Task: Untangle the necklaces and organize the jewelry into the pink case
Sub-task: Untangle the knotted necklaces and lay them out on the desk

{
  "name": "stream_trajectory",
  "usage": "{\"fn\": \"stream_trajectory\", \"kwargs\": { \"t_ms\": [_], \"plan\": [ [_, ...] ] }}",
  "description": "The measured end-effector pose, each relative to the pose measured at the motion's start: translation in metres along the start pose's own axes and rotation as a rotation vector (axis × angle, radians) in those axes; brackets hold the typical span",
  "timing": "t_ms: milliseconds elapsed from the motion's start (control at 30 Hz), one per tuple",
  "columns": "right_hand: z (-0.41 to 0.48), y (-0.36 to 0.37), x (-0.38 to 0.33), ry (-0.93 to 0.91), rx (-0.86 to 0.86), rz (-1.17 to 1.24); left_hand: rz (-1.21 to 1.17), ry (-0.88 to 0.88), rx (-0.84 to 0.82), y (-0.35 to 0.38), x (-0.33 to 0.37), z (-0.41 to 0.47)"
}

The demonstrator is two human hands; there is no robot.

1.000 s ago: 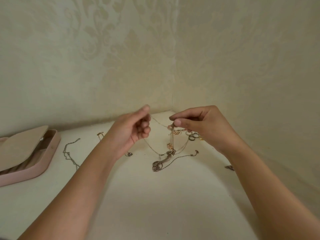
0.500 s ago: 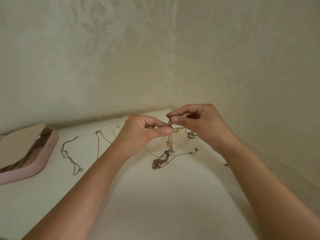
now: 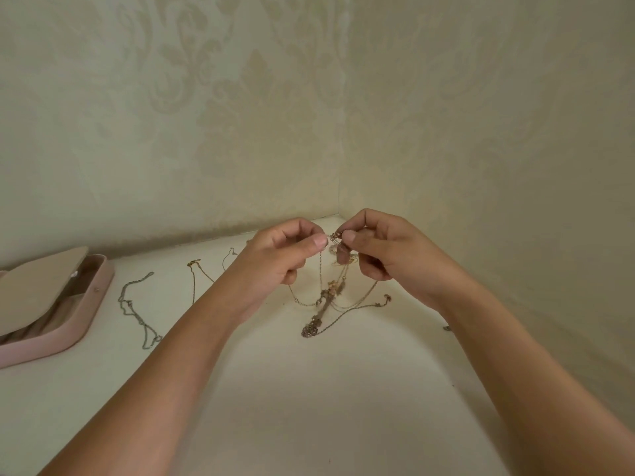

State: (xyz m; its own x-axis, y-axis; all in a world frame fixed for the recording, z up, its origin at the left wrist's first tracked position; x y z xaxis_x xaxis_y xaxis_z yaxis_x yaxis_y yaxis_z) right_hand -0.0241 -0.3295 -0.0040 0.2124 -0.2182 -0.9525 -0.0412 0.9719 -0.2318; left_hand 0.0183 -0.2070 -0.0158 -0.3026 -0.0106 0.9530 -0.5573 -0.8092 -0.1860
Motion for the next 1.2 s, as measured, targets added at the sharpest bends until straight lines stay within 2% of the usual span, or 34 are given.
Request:
{"fn": "stream_trajectory", "kwargs": {
  "t_ms": [267, 767, 967, 1200],
  "plan": [
    [-0.002, -0.009, -0.006, -0.023, 0.035, -0.012, -0.144, -0.056, 0.005, 0.000, -0.002, 0.000],
    [-0.001, -0.001, -0.006, -0.043, -0.017, 0.109, -0.056, -0.061, -0.013, 0.002, -0.002, -0.002],
    [0.000, -0.002, -0.007, -0.057, 0.039, 0.020, 0.015, 0.036, 0.073, -0.003, 0.012, -0.003],
    [-0.006, -0.010, -0.020, -0.207, 0.159, -0.217, 0.042, 0.047, 0.143, -0.010, 0.009, -0.003]
  ]
}}
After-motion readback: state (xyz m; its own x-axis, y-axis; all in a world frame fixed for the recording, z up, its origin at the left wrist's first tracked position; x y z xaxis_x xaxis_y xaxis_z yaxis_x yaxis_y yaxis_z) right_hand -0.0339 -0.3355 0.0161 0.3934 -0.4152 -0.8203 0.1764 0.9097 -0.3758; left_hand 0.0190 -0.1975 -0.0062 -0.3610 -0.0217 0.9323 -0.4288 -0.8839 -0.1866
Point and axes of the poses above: each hand's wrist, its own z-axis towards the middle knuckle, its own y-axis out of the palm, x = y × z, the point moved 9 cm from there along z, towards the middle knuckle, and after that the axes turned 2 degrees about -x, right-handed, at the moved point
